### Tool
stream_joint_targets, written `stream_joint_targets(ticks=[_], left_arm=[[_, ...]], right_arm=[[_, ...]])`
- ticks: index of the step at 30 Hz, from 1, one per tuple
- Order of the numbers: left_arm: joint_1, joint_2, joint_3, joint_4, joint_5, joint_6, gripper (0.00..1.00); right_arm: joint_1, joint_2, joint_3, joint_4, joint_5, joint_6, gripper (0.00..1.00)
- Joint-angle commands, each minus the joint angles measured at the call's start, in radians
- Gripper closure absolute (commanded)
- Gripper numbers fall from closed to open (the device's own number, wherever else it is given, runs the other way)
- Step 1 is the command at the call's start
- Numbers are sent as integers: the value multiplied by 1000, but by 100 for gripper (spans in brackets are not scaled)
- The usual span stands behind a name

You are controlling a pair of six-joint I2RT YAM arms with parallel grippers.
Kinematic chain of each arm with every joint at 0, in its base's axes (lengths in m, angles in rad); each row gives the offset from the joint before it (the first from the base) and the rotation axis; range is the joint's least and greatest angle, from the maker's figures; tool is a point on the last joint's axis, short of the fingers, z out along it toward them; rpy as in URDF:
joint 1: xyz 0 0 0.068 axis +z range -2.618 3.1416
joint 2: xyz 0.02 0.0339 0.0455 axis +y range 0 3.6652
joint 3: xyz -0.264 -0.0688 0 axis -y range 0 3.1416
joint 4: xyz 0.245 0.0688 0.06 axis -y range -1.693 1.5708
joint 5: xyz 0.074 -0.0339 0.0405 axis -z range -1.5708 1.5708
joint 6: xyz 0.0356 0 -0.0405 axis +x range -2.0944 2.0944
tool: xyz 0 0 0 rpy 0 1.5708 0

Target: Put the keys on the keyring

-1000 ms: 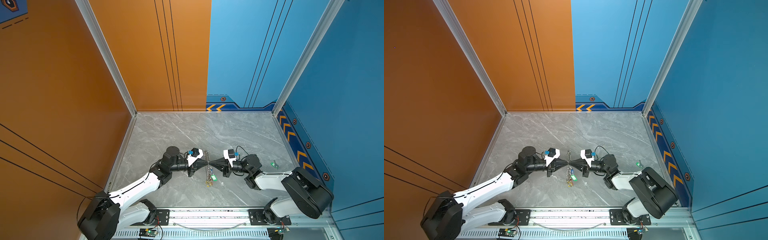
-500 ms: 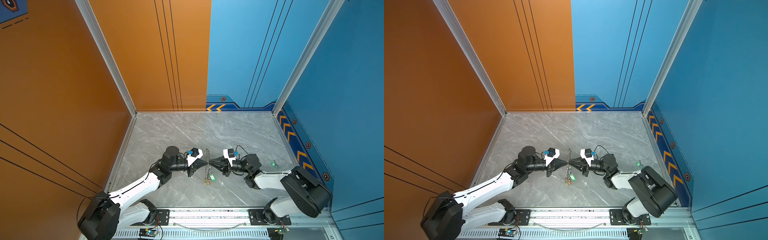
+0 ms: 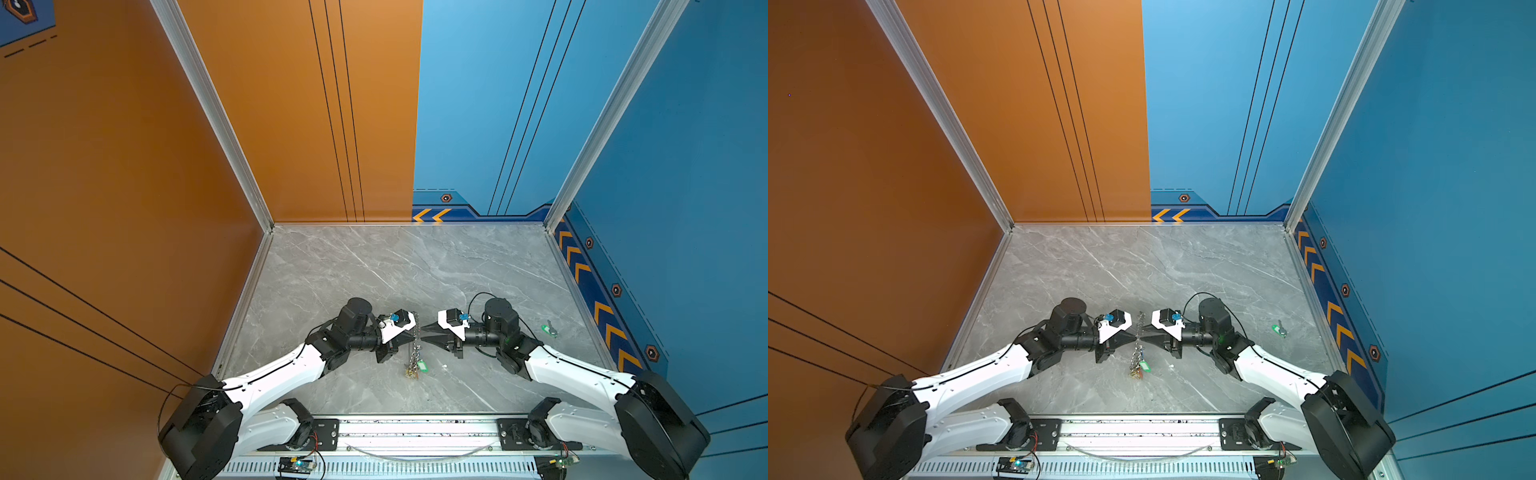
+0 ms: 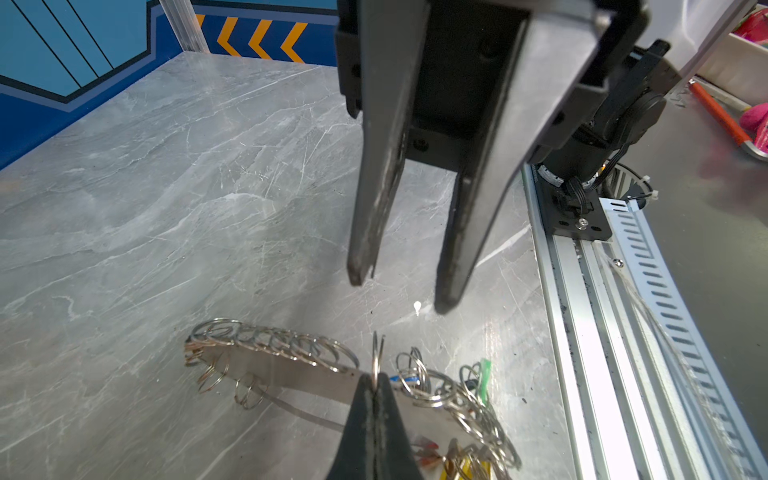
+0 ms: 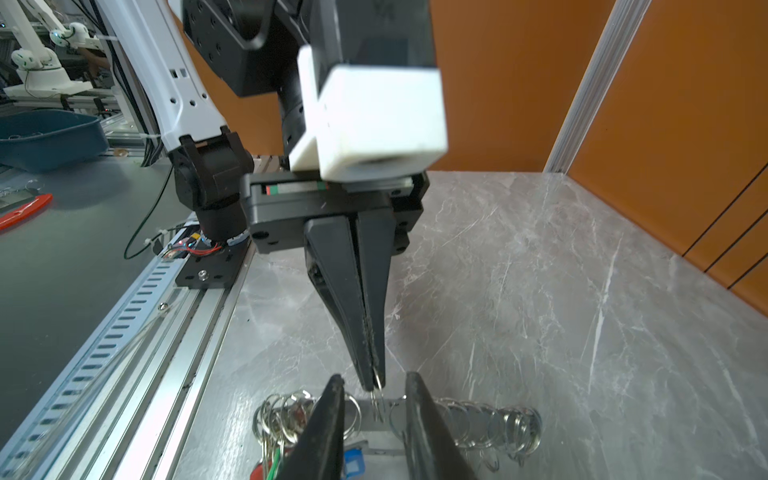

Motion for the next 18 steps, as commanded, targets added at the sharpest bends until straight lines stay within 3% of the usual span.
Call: stream_joint_targets(ticks=[1,18], left_arm=[[-20,-11,40,-19,-22,50,100],[-31,-14,42,-36,26,62,100]], right_arm=[[18,22,40,-136,8,-67,76],[57,70,75,-188,37,-90,85]])
